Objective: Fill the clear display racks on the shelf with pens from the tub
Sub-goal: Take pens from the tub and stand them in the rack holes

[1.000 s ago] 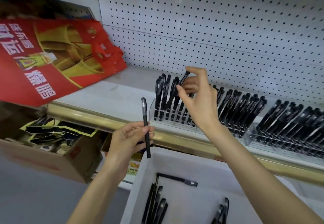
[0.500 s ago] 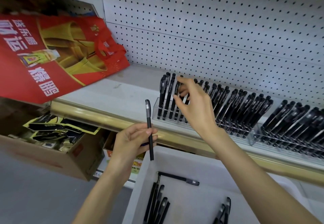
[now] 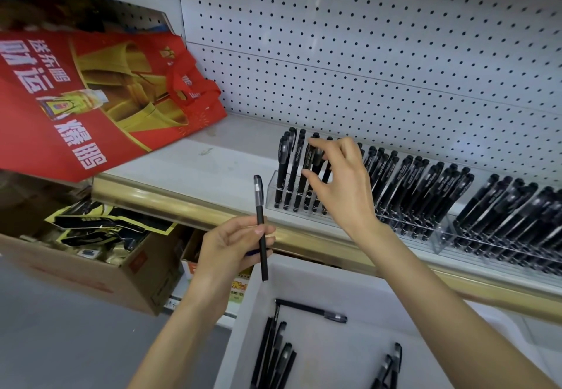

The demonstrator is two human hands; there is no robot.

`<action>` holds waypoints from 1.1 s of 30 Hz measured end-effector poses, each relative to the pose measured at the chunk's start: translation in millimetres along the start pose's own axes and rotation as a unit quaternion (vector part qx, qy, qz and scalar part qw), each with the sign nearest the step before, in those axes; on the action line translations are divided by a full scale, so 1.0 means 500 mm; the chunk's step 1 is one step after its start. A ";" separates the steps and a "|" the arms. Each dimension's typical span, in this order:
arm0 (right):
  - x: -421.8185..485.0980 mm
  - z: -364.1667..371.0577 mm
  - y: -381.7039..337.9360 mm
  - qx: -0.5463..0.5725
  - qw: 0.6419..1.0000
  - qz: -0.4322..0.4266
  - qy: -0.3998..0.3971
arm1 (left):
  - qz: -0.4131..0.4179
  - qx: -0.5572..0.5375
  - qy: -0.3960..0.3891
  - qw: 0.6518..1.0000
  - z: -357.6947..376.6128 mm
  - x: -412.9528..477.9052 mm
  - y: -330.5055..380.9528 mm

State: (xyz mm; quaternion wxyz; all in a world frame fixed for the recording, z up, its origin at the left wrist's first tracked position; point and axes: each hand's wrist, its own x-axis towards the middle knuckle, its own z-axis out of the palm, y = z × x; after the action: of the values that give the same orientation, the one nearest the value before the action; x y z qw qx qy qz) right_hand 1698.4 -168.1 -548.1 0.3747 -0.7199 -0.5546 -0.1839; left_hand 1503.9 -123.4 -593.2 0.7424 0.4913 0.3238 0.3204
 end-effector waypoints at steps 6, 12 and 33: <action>-0.002 -0.015 -0.009 0.025 0.999 0.031 -0.013 | -0.005 0.007 -0.006 1.000 0.003 -0.004 0.000; -0.037 -0.064 -0.043 0.222 0.960 0.129 -0.108 | -0.005 0.021 -0.062 0.998 0.027 -0.017 0.002; -0.071 -0.107 -0.054 0.456 0.852 0.242 -0.091 | 0.020 0.067 -0.083 0.994 0.070 -0.052 -0.007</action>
State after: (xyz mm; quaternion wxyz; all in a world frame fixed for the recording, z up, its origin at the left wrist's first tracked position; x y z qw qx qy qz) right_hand 1669.6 -228.6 -528.4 0.6414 -0.5931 -0.4163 0.2521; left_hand 1517.1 -163.4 -581.6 0.7255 0.5709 0.2723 0.2711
